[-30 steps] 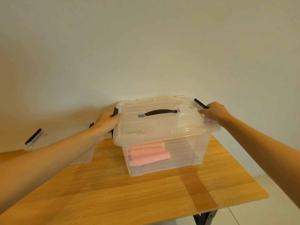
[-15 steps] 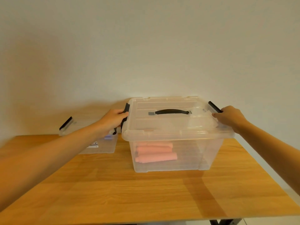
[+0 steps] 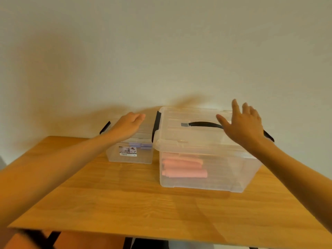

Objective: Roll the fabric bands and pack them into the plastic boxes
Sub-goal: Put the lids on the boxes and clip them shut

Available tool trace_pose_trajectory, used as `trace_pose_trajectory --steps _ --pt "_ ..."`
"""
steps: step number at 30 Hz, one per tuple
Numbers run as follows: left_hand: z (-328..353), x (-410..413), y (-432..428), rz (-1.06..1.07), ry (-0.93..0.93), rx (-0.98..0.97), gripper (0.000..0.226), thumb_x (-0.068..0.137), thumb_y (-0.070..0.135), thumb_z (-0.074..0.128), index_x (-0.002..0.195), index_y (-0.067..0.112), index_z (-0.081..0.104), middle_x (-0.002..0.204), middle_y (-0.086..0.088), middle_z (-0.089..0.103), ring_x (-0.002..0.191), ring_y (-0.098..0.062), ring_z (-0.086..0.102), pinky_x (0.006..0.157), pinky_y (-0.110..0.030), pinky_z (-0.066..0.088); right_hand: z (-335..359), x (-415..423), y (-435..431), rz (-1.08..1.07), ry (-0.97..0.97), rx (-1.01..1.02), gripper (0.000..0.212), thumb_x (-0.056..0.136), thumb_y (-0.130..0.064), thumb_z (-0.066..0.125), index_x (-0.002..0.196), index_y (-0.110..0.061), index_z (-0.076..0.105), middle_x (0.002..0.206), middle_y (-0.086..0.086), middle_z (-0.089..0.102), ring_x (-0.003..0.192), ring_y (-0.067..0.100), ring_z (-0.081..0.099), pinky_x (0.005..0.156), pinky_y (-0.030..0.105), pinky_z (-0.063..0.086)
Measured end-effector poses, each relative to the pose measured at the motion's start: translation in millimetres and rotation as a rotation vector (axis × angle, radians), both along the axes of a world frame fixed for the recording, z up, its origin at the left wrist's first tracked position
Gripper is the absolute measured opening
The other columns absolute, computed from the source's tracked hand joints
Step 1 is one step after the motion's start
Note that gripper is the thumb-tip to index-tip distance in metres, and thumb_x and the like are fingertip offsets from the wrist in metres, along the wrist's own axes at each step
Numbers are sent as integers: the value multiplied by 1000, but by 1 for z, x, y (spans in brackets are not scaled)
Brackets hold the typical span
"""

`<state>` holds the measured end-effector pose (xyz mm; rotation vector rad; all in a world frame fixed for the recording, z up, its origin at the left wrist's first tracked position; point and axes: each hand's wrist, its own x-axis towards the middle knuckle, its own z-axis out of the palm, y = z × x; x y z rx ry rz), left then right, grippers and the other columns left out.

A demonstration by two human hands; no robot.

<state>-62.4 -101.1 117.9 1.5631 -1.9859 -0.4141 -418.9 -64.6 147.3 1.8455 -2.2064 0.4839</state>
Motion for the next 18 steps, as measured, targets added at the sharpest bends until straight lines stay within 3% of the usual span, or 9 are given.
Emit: trace_pose_trajectory --steps 2,4,6,9,13,18 --pt "-6 22 -1 43 -88 -82 39 108 44 29 103 18 57 95 -5 53 88 -18 52 82 -34 40 7 71 20 216 7 -52 82 99 -72 20 164 -25 2 170 18 8 157 37 7 126 48 8" --pt "-15 43 -2 108 -147 -135 44 109 41 32 128 13 61 119 -13 60 111 -28 54 93 -40 40 3 133 30 368 63 -52 81 97 -75 13 163 -30 -1 171 13 2 158 32 0 127 46 4" --pt "-22 60 -2 176 -210 -138 49 108 45 32 148 20 47 148 -11 48 134 -34 43 108 -46 36 -6 185 34 474 95 -45 80 98 -74 13 164 -31 1 171 13 2 158 31 -1 127 45 3" --pt "-29 78 -4 233 -278 -85 55 106 51 28 155 26 35 159 -10 35 143 -35 33 115 -48 30 -22 246 31 569 73 -8 75 102 -69 17 164 -28 3 171 14 5 158 31 1 128 45 4" --pt "-34 98 -6 275 -354 -58 57 106 53 24 158 30 27 162 -12 27 145 -37 29 114 -48 28 -47 296 14 583 -6 99 74 105 -64 15 164 -24 -1 171 15 2 158 31 -2 126 44 1" --pt "-50 115 -11 241 -340 -61 57 107 50 24 159 27 24 167 -12 12 150 -36 18 118 -48 22 -77 300 -18 351 -171 244 76 105 -63 15 164 -19 -4 170 19 -8 157 35 -11 125 48 -4"
